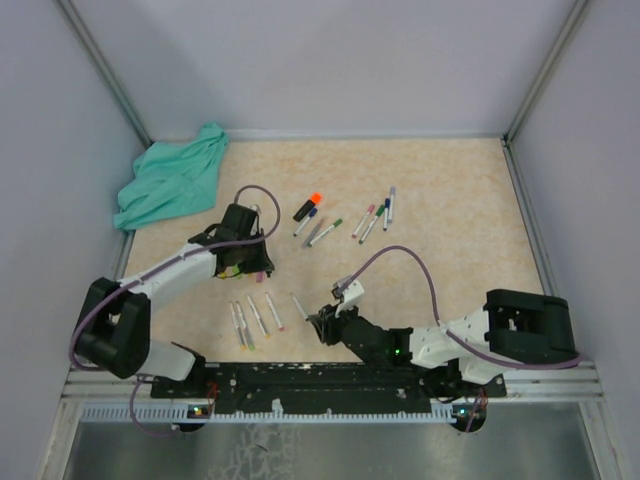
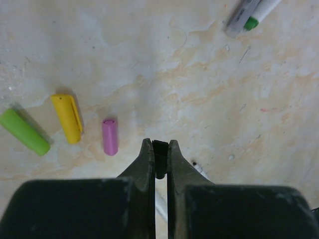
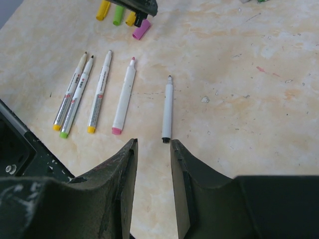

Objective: Open the pen caps
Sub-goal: Place the pen cap at the center of the board, then pick up the pen from the center of the board.

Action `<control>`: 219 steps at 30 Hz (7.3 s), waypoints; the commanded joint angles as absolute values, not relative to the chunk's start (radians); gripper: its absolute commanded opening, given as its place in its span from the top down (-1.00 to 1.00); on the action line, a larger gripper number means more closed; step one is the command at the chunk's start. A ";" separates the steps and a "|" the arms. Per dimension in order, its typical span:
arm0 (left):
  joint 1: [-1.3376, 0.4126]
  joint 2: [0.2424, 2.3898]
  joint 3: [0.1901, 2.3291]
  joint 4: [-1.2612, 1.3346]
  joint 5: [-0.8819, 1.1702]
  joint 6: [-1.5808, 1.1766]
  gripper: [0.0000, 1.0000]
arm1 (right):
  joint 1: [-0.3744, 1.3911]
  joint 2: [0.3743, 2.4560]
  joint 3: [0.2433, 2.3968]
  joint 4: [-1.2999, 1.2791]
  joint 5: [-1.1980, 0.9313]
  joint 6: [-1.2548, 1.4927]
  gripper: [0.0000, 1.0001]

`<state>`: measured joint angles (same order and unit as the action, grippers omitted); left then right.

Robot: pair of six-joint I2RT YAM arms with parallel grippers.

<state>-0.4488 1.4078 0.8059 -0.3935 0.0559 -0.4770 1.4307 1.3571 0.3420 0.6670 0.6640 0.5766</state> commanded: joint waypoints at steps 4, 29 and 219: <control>-0.452 1.532 0.814 -0.250 0.059 -0.626 1.00 | 1.439 1.368 0.379 0.734 0.683 0.570 0.34; -0.493 1.224 0.708 -0.212 -0.110 -0.571 0.10 | 1.442 1.349 0.355 0.764 0.687 0.572 0.34; -0.474 1.227 1.033 0.083 0.920 -0.071 -0.13 | 0.919 1.148 0.499 0.989 0.309 0.428 1.00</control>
<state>-0.4931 1.2865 1.0489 0.0414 0.9199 -0.0853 0.9264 1.1835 0.5343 0.9363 0.3431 0.4709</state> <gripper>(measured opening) 0.515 0.060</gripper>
